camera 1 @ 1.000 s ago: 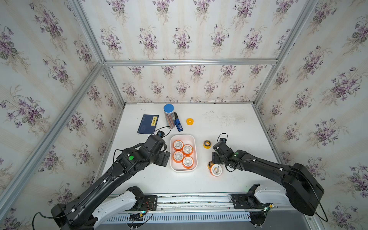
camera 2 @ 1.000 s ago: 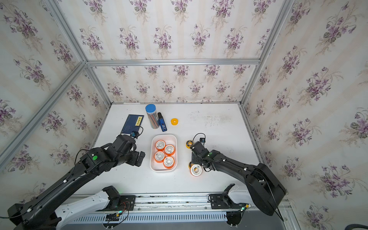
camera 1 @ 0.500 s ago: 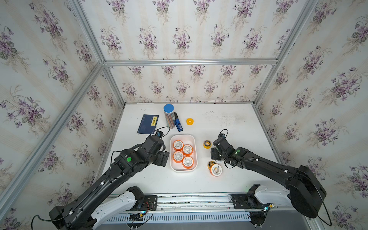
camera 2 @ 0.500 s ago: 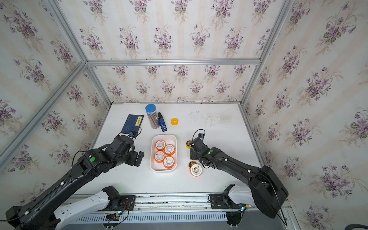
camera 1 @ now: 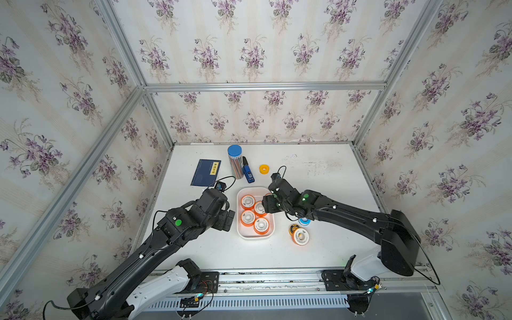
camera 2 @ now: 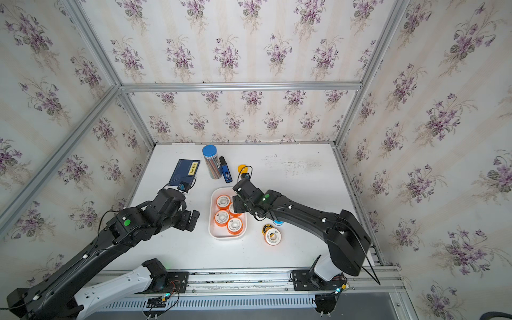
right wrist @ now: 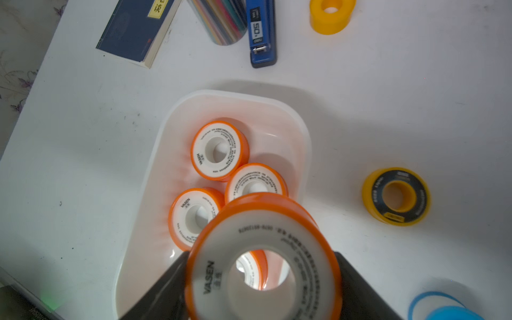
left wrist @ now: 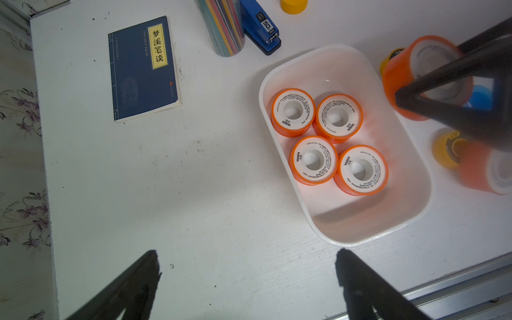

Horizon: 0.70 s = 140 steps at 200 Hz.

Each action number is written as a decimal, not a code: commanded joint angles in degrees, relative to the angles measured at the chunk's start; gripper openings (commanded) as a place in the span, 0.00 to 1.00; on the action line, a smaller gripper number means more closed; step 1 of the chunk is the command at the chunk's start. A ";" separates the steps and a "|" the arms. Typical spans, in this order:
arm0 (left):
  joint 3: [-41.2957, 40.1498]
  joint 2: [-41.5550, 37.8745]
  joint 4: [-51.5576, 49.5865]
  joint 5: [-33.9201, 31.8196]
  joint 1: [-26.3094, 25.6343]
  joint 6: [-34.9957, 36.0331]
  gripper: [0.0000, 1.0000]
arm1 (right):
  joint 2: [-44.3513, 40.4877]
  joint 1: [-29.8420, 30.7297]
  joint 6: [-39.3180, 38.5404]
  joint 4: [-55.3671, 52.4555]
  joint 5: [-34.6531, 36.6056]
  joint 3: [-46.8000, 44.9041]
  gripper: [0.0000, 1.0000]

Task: Put the sealing tape into the storage box
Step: Pick up the sealing tape at the center of the board, then place the sealing tape in the storage box.

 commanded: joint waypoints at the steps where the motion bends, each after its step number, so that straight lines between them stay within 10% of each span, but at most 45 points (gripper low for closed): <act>1: -0.20 -0.53 -0.17 -0.91 0.08 -0.41 0.99 | 5.62 1.14 -1.24 0.48 -1.68 5.35 0.57; 140: -0.48 -0.68 0.09 -0.61 0.08 -0.44 1.00 | 28.20 1.85 -4.26 -2.73 -0.88 23.46 0.57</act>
